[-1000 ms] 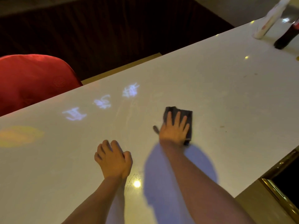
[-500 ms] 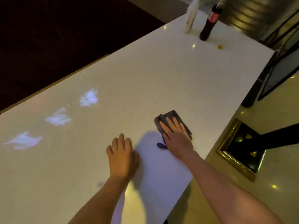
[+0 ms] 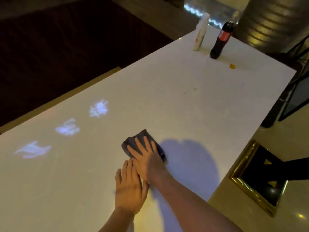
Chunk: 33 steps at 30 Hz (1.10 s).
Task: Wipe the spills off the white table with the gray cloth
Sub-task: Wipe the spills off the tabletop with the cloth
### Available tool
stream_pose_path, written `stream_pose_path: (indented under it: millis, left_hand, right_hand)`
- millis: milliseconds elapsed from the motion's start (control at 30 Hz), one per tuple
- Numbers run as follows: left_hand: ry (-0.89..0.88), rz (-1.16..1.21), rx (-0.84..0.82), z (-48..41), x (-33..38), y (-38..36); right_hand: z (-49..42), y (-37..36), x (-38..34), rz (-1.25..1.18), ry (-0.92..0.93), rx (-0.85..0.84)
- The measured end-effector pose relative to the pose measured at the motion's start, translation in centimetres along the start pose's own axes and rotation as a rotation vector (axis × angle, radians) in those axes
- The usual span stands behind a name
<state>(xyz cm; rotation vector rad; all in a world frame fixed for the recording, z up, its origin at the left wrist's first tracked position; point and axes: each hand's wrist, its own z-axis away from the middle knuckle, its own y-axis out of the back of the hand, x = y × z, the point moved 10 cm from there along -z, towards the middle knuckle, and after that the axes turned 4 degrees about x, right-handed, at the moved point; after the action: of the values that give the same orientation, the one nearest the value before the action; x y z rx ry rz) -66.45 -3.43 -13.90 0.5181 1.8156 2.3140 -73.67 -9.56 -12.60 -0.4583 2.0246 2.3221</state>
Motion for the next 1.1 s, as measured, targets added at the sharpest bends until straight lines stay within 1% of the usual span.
stream_pose_path:
  millis: [67,100,133,167,267,333,400,500,567,633,700,733,800,833,867,933,1000,1100]
  left_hand:
    - [0.006,0.011,0.001,-0.7,-0.1,-0.1]
    - [-0.005,0.019,-0.001,-1.3,0.1,0.0]
    - [-0.012,0.018,0.004,-2.1,0.4,0.3]
    - [-0.012,0.008,-0.005,-3.1,0.6,0.7]
    - [0.043,0.006,-0.002,-6.4,0.7,2.3]
    - [0.056,-0.008,0.001,-8.4,1.0,3.1]
    - [0.05,-0.021,-0.012,-9.7,1.3,3.6]
    - [0.029,-0.054,-0.019,-11.0,1.1,4.0]
    - [0.027,-0.064,-0.014,-11.6,1.2,3.9]
    - [0.037,-0.028,-0.023,-12.5,1.7,3.7]
    - [0.061,0.022,0.012,-13.7,3.2,3.9]
    - [0.067,0.055,0.024,-14.2,4.2,4.0]
    - [0.072,0.109,0.062,-14.8,6.3,4.6]
    - [0.049,0.111,0.081,-15.2,7.4,4.8]
    - [0.035,0.11,0.098,-15.7,8.5,4.8]
    - [0.04,0.103,0.115,-17.2,10.6,4.8]
    - [0.064,0.089,0.09,-18.7,12.1,3.8]
    - [0.155,0.027,0.133,-20.4,13.9,3.4]
  right_hand:
    - [-0.8,0.3,0.6,0.051,0.133,-0.004]
    - [-1.0,0.2,2.0,0.099,0.145,-0.026]
    - [-1.3,0.4,4.3,0.135,0.107,-0.041]
    - [-1.6,0.9,7.2,0.157,0.024,-0.042]
    - [-1.3,3.2,17.8,0.125,-0.311,-0.002]
    - [-0.6,4.9,23.1,0.137,-0.426,0.021]
    - [-0.2,5.5,25.8,0.148,-0.517,0.007]
    - [-0.2,5.0,24.8,0.069,-0.619,0.054]
    - [1.0,4.0,21.5,0.075,-0.56,0.038]
    - [3.6,2.6,17.2,0.092,-0.432,0.037]
    - [6.0,2.3,14.4,0.076,-0.314,0.071]
    - [6.6,1.8,13.9,0.06,-0.274,0.033]
    - [6.8,1.2,14.6,0.107,-0.193,-0.058]
    - [6.4,1.5,15.6,0.129,-0.198,-0.056]
    - [5.9,2.1,16.9,0.128,-0.243,-0.032]
    - [4.1,4.0,20.9,0.073,-0.383,0.053]
    - [1.9,5.3,25.6,0.062,-0.48,0.072]
    - [-2.9,7.7,34.1,0.078,-0.499,0.091]
